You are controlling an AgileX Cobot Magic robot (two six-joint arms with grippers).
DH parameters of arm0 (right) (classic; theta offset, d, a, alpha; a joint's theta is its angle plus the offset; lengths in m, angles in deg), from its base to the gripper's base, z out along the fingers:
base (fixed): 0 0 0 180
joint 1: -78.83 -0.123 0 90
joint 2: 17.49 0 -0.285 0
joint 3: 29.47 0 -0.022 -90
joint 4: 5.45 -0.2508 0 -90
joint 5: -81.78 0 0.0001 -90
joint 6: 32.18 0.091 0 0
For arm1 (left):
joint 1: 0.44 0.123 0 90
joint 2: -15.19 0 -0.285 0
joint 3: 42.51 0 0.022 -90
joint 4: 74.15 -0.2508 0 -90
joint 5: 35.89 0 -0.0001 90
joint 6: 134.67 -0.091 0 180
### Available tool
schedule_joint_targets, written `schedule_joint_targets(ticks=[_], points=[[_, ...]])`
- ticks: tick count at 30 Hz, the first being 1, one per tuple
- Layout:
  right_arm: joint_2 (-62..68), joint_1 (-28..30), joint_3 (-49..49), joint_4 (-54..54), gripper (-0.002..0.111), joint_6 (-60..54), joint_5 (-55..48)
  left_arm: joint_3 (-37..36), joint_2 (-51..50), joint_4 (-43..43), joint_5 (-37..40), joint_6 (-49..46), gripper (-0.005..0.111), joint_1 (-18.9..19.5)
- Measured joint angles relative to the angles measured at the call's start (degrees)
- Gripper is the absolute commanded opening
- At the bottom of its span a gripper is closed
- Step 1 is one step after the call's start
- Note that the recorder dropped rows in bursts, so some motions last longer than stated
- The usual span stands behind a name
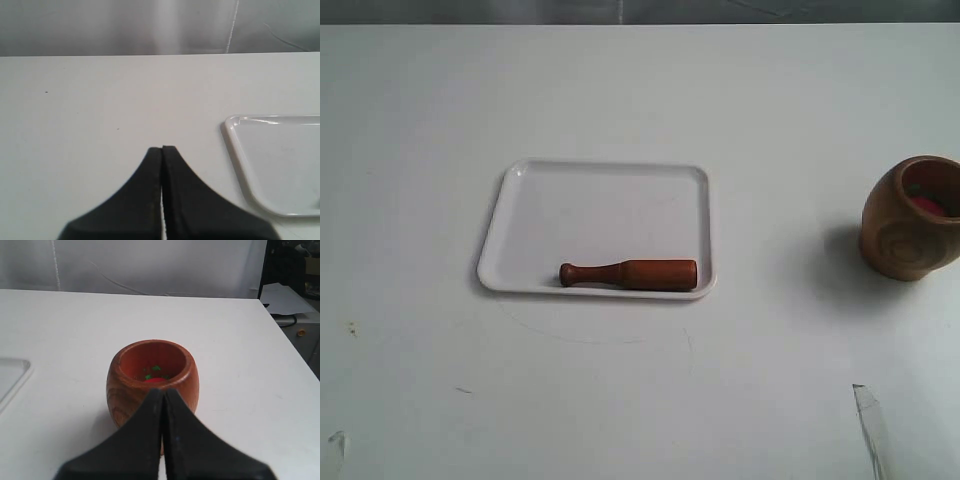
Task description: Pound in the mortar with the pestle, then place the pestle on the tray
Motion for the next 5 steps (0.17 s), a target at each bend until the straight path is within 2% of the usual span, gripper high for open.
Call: schedule_joint_targets(ticks=[5], points=[[0.0,0.0,0.0,0.0,0.0,0.0,0.0,0.0,0.0,0.0,0.0,0.0,0.0,0.0]])
